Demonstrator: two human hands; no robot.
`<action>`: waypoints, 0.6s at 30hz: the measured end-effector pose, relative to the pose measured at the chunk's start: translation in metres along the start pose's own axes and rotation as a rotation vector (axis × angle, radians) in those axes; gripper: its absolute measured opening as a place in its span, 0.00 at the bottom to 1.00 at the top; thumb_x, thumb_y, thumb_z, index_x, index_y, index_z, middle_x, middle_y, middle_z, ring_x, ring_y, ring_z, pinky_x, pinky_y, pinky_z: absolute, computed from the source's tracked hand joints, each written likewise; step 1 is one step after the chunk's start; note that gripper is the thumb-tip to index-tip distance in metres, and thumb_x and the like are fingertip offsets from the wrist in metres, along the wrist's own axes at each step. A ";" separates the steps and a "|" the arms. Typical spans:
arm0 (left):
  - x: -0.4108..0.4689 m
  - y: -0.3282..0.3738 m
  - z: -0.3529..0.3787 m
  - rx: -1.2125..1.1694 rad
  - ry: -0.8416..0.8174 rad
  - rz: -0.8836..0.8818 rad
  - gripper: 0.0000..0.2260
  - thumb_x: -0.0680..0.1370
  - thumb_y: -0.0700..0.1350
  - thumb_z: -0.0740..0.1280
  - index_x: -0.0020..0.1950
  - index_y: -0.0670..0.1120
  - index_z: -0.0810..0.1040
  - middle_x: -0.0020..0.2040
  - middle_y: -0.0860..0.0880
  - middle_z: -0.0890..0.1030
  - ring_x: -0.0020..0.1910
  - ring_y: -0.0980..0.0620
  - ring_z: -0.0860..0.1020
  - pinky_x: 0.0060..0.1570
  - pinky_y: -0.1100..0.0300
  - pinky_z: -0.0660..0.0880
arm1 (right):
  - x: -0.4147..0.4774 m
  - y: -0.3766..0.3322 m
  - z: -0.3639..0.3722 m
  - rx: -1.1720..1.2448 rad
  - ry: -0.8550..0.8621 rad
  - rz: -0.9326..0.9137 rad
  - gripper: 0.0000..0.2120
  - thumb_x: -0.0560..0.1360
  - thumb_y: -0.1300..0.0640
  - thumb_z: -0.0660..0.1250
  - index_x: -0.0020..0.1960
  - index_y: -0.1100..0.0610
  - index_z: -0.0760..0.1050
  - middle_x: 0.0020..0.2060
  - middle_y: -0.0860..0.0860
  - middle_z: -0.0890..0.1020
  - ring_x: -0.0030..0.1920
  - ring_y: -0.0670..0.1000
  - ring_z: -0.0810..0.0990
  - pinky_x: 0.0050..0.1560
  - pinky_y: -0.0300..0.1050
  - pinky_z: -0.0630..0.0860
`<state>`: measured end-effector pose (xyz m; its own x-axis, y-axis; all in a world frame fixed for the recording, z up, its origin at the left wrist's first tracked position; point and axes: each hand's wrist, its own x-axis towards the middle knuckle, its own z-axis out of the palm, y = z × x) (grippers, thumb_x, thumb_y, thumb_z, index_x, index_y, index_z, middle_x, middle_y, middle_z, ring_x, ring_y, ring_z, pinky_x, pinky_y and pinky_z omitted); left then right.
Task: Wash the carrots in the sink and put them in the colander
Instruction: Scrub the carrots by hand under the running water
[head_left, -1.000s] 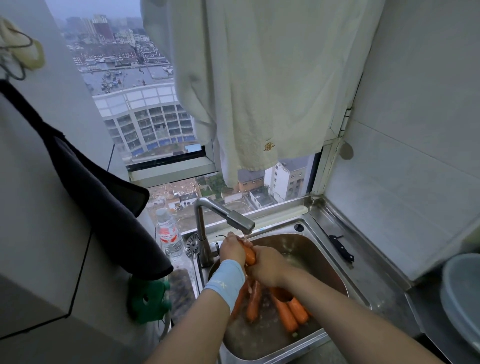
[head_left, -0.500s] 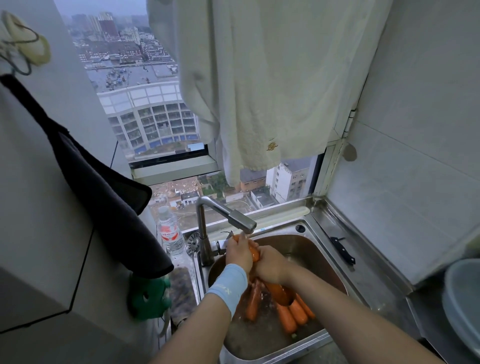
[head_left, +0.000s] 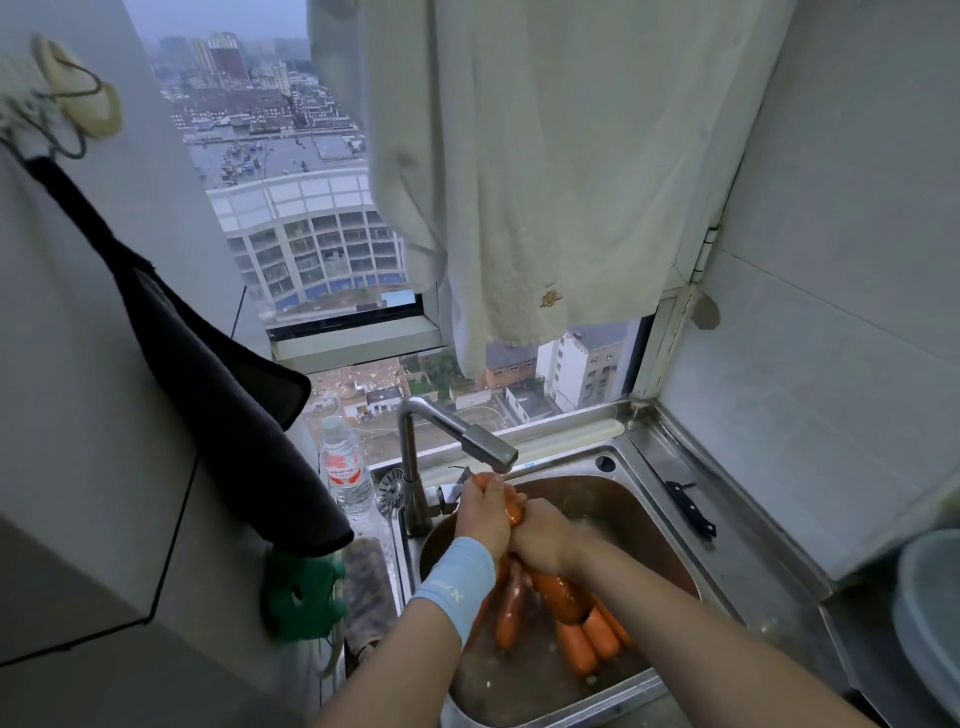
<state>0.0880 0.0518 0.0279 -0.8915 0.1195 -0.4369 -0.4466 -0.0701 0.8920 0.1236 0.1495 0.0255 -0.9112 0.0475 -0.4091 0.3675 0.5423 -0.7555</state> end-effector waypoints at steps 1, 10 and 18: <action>0.000 0.004 0.001 -0.042 0.026 -0.010 0.12 0.86 0.47 0.57 0.50 0.42 0.74 0.42 0.43 0.80 0.41 0.48 0.81 0.46 0.57 0.77 | 0.000 -0.001 0.002 -0.025 0.004 -0.014 0.09 0.74 0.55 0.67 0.47 0.58 0.84 0.41 0.55 0.86 0.45 0.53 0.84 0.51 0.48 0.81; 0.005 0.011 -0.013 -0.244 0.084 -0.120 0.14 0.85 0.49 0.57 0.53 0.43 0.79 0.39 0.45 0.84 0.42 0.45 0.82 0.53 0.50 0.78 | 0.001 -0.007 0.003 -0.146 0.058 -0.052 0.08 0.69 0.48 0.68 0.41 0.53 0.81 0.39 0.49 0.85 0.43 0.50 0.83 0.52 0.51 0.80; 0.000 0.016 -0.006 -0.359 0.058 -0.175 0.17 0.85 0.49 0.58 0.41 0.41 0.73 0.27 0.45 0.78 0.29 0.45 0.76 0.41 0.51 0.79 | -0.004 0.002 -0.003 -0.169 0.036 -0.080 0.07 0.70 0.49 0.70 0.45 0.50 0.83 0.41 0.48 0.86 0.44 0.49 0.84 0.57 0.54 0.80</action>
<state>0.0807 0.0450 0.0415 -0.7982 0.1051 -0.5932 -0.5806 -0.3966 0.7110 0.1278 0.1528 0.0272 -0.9435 0.0270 -0.3301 0.2599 0.6783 -0.6873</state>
